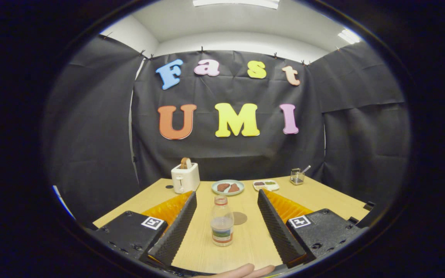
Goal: Take the bottle from table, then pour the juice into the cup, finally place the bottle on the coaster
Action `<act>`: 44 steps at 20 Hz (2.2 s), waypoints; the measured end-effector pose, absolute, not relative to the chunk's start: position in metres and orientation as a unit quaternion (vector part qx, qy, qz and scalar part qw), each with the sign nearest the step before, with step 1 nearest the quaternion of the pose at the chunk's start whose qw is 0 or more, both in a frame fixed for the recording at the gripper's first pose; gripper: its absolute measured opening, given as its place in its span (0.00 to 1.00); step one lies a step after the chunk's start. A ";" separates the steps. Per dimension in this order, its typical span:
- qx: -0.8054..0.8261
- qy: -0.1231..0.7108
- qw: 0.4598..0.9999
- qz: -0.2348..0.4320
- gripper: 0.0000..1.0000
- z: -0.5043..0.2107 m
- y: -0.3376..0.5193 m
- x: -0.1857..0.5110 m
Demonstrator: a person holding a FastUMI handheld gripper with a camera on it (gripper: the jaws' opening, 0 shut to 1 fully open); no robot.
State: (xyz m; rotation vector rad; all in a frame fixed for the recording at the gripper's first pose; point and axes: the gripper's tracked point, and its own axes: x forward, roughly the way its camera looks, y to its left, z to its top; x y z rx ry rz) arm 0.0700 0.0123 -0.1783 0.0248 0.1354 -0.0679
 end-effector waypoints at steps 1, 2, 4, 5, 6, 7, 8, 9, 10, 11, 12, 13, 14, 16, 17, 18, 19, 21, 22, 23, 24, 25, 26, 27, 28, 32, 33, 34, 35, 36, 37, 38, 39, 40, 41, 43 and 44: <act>0.011 0.075 0.996 -0.036 1.00 -0.190 0.011 0.073; 0.010 0.081 0.996 -0.036 1.00 -0.199 0.011 0.076; 0.008 0.089 0.995 -0.035 1.00 -0.214 0.012 0.084; 0.006 0.091 0.995 -0.035 1.00 -0.222 0.012 0.087; 0.004 0.095 0.995 -0.035 1.00 -0.229 0.012 0.090; 0.004 0.100 0.994 -0.034 1.00 -0.239 0.013 0.094; 0.005 0.105 0.994 -0.032 1.00 -0.245 0.014 0.096; 0.005 0.107 0.994 -0.030 1.00 -0.251 0.015 0.099; 0.004 0.108 0.994 -0.031 1.00 -0.256 0.015 0.102; 0.003 0.108 0.994 -0.031 1.00 -0.262 0.015 0.106; 0.001 0.108 0.994 -0.030 1.00 -0.267 0.015 0.109; 0.001 0.108 0.994 -0.027 1.00 -0.273 0.017 0.112; 0.001 0.105 0.994 -0.024 1.00 -0.278 0.020 0.114; -0.009 0.104 0.994 -0.026 1.00 -0.289 0.021 0.120; -0.013 0.107 0.994 -0.028 1.00 -0.298 0.022 0.123; -0.014 0.111 0.993 -0.030 1.00 -0.305 0.022 0.127; -0.014 0.115 0.993 -0.032 1.00 -0.313 0.023 0.131; -0.007 0.121 0.992 -0.033 1.00 -0.325 0.025 0.136; -0.003 0.124 0.992 -0.034 1.00 -0.331 0.026 0.139; -0.001 0.125 0.991 -0.038 1.00 -0.337 0.025 0.141; -0.003 0.123 0.992 -0.040 1.00 -0.339 0.025 0.144; -0.007 0.117 0.992 -0.041 1.00 -0.341 0.027 0.148; -0.011 0.114 0.992 -0.043 1.00 -0.343 0.027 0.151; -0.015 0.114 0.992 -0.045 1.00 -0.348 0.028 0.155; -0.017 0.114 0.992 -0.048 1.00 -0.350 0.027 0.159; -0.027 0.083 0.995 -0.047 1.00 -0.342 0.028 0.167; -0.029 0.083 0.995 -0.054 1.00 -0.345 0.024 0.171; -0.030 0.087 0.994 -0.059 1.00 -0.349 0.021 0.173; -0.035 0.094 0.993 -0.064 1.00 -0.353 0.019 0.176; -0.040 0.092 0.993 -0.061 1.00 -0.352 0.020 0.177; -0.039 0.082 0.994 -0.054 1.00 -0.347 0.022 0.178; -0.038 0.068 0.996 -0.048 1.00 -0.340 0.023 0.177; -0.038 0.053 0.997 -0.045 0.96 -0.334 0.023 0.177; -0.036 0.053 0.997 -0.044 0.89 -0.333 0.022 0.177; -0.033 0.065 0.996 -0.048 0.83 -0.336 0.020 0.176; -0.018 0.082 0.996 -0.043 0.82 -0.334 0.021 0.173; -0.006 0.083 0.996 -0.036 0.82 -0.327 0.023 0.171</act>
